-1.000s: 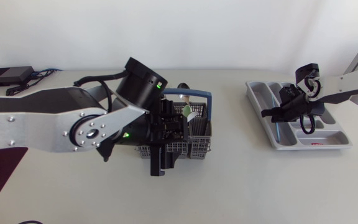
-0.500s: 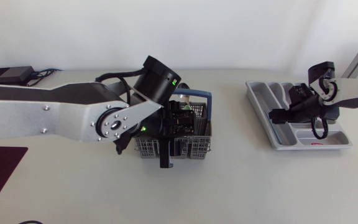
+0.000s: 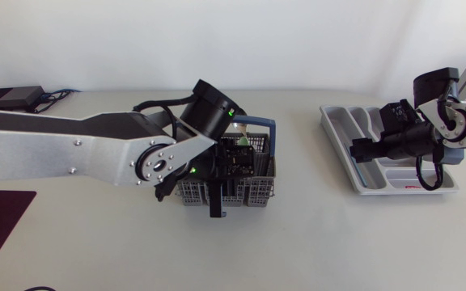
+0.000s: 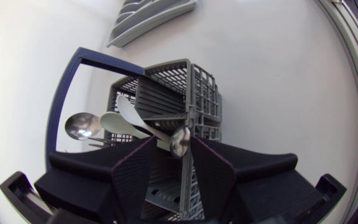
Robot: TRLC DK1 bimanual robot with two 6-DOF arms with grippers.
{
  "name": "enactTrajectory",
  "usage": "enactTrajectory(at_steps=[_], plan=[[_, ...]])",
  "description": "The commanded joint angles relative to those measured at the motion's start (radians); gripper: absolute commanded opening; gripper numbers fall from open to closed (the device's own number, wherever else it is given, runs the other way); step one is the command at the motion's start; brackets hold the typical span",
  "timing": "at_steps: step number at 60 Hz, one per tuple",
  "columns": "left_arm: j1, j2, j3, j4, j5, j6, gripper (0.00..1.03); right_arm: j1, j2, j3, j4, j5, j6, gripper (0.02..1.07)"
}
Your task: Sort the cutlery from the basket into the organizer compartments.
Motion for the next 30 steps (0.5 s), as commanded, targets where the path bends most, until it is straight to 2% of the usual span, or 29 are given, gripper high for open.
enactTrajectory(at_steps=[1,30], plan=[[0.001,0.027,0.028,0.012,-0.009,0.027,0.37,0.012,-0.029,-0.036,0.007,0.020,-0.017,0.89],[0.017,0.027,0.035,0.040,-0.024,0.039,0.37,0.055,-0.061,-0.059,0.007,0.041,-0.018,0.89]])
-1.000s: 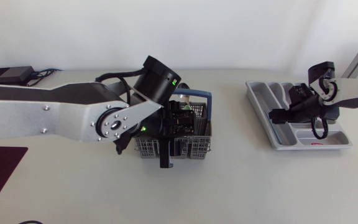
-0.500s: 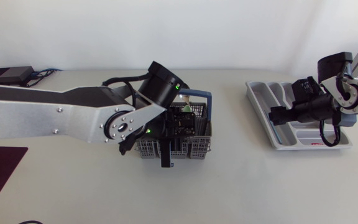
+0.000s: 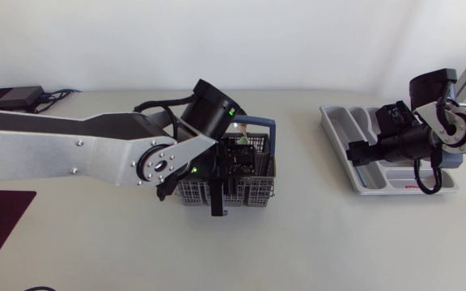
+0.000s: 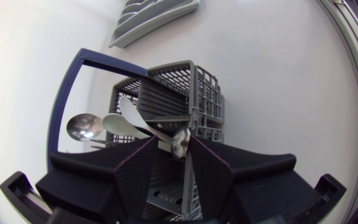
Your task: Sort the cutlery from the basket into the organizer compartments.
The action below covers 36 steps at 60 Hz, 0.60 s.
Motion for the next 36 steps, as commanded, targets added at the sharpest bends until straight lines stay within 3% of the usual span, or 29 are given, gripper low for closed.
enactTrajectory(at_steps=[1,17,29,36], plan=[[0.014,0.023,0.035,0.020,-0.020,0.042,0.37,0.013,-0.019,-0.024,0.006,0.016,-0.014,0.89],[0.011,0.026,0.005,0.080,-0.061,0.083,0.37,0.039,-0.020,-0.027,0.007,0.028,-0.013,0.89],[-0.021,0.001,0.002,0.066,-0.063,0.058,0.38,0.044,-0.020,-0.029,0.009,0.031,-0.016,0.89],[-0.036,0.000,0.027,0.023,-0.063,0.005,0.59,0.048,-0.022,-0.034,0.009,0.033,-0.017,0.89]])
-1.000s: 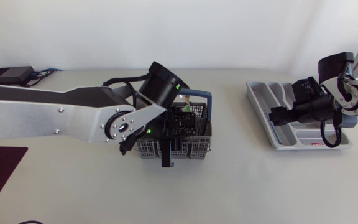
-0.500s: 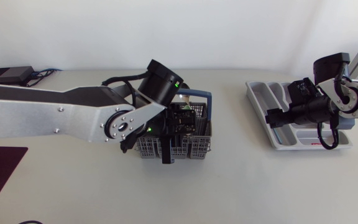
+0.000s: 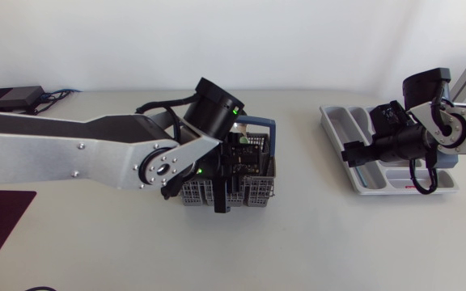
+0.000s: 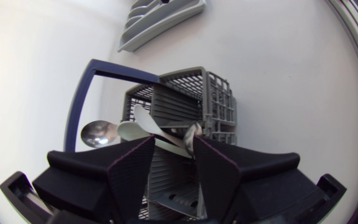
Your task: Sort the cutlery from the basket into the organizer compartments.
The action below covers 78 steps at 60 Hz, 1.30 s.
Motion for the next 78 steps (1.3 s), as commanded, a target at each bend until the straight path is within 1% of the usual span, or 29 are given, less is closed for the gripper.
enactTrajectory(at_steps=[1,5,13,17,21,28,31,39,46,50,57,68,78], plan=[[-0.016,0.001,0.036,-0.043,-0.008,-0.046,0.60,0.013,-0.017,-0.033,0.007,0.009,-0.017,0.89],[-0.020,0.002,0.051,-0.067,-0.003,-0.077,0.61,0.035,-0.040,-0.045,0.008,0.009,-0.017,0.89],[-0.032,0.024,0.066,-0.069,-0.003,-0.123,0.62,0.061,-0.065,-0.060,0.004,0.010,-0.017,0.89],[-0.032,0.039,0.103,-0.081,-0.003,-0.177,0.62,0.073,-0.072,-0.068,0.002,0.016,-0.014,0.89],[-0.037,0.062,0.154,-0.130,-0.016,-0.232,0.62,0.079,-0.077,-0.073,0.002,0.019,-0.012,0.89],[-0.063,0.102,0.221,-0.207,-0.066,-0.307,0.62,0.081,-0.080,-0.082,0.004,0.021,-0.011,0.89],[-0.075,0.125,0.252,-0.244,-0.102,-0.333,0.63,0.081,-0.082,-0.085,0.004,0.021,-0.011,0.89],[-0.097,0.171,0.323,-0.354,-0.149,-0.416,0.63,0.082,-0.088,-0.093,0.004,0.025,-0.011,0.89],[-0.102,0.216,0.399,-0.466,-0.163,-0.505,0.63,0.084,-0.095,-0.097,0.004,0.025,-0.009,0.89],[-0.100,0.235,0.435,-0.512,-0.169,-0.548,0.63,0.085,-0.097,-0.100,0.002,0.027,-0.008,0.89],[-0.109,0.257,0.448,-0.521,-0.210,-0.581,0.63,0.090,-0.100,-0.105,0.004,0.030,-0.006,0.89],[-0.111,0.268,0.484,-0.543,-0.224,-0.624,0.63,0.091,-0.108,-0.113,0.004,0.032,-0.005,0.89],[-0.114,0.280,0.481,-0.552,-0.238,-0.655,0.63,0.093,-0.112,-0.117,0.004,0.035,-0.005,0.89]])
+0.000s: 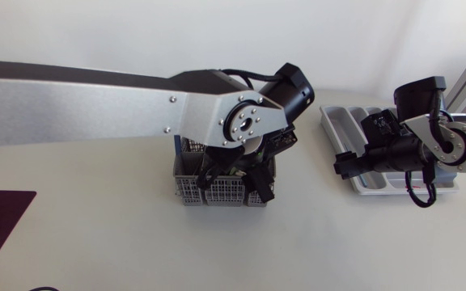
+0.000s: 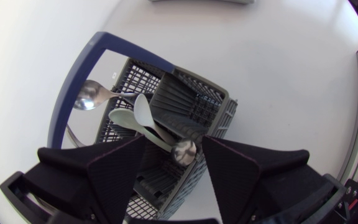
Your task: Sort the cutlery from the basket into the organizer compartments.
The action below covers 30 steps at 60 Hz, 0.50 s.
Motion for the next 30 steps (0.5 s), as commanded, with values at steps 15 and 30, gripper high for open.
enactTrajectory(at_steps=[15,30], plan=[[-0.021,0.063,0.027,-0.027,-0.054,-0.079,0.63,0.015,-0.020,-0.036,0.005,0.016,-0.004,0.89],[-0.030,0.083,0.043,-0.085,-0.089,-0.098,0.63,0.015,-0.025,-0.037,0.006,0.019,-0.004,0.89]])
